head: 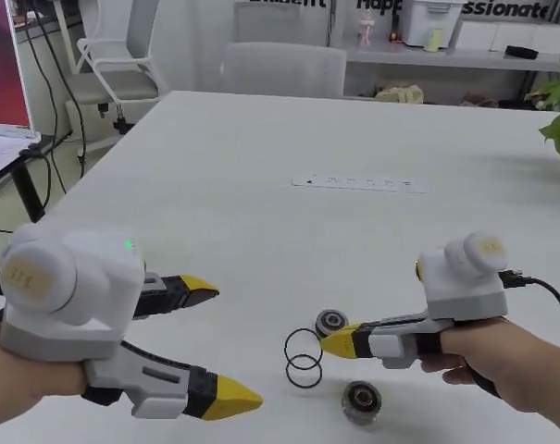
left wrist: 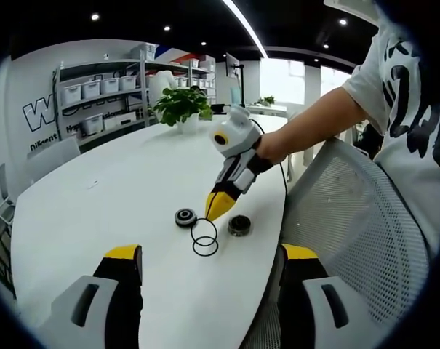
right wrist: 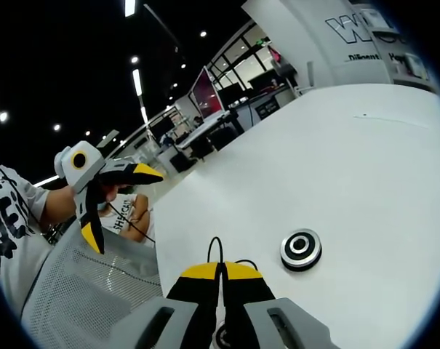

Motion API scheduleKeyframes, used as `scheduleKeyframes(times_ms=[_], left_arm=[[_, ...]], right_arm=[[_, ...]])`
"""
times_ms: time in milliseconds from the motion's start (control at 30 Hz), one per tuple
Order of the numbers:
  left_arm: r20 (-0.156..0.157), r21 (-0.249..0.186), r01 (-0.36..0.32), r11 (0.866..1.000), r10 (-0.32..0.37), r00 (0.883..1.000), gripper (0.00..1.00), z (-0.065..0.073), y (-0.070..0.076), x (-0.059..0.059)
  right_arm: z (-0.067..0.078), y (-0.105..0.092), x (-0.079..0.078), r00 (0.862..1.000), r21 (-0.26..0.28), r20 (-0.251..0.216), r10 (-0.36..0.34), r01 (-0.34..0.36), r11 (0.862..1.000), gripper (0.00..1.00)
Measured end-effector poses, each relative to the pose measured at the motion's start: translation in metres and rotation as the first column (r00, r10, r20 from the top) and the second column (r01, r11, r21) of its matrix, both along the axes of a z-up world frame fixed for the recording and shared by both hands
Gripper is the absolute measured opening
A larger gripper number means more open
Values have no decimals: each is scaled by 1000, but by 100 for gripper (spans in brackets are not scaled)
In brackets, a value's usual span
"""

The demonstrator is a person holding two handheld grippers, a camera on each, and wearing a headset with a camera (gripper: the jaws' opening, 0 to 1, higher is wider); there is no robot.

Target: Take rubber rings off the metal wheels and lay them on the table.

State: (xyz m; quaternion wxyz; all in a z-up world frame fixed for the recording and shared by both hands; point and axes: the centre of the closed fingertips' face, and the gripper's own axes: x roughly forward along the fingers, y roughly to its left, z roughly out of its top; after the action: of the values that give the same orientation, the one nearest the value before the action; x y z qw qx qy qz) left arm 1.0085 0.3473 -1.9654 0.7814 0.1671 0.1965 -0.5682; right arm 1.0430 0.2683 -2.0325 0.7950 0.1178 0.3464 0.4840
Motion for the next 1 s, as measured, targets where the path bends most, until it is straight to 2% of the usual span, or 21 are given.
scheduleKeyframes(times_ms=[1000], left_arm=[[-11,7,-20,1000,20,1000,75,-3,9,2]], right_arm=[[-31,-1,1,997,-64,-77,-17,12,998,0]])
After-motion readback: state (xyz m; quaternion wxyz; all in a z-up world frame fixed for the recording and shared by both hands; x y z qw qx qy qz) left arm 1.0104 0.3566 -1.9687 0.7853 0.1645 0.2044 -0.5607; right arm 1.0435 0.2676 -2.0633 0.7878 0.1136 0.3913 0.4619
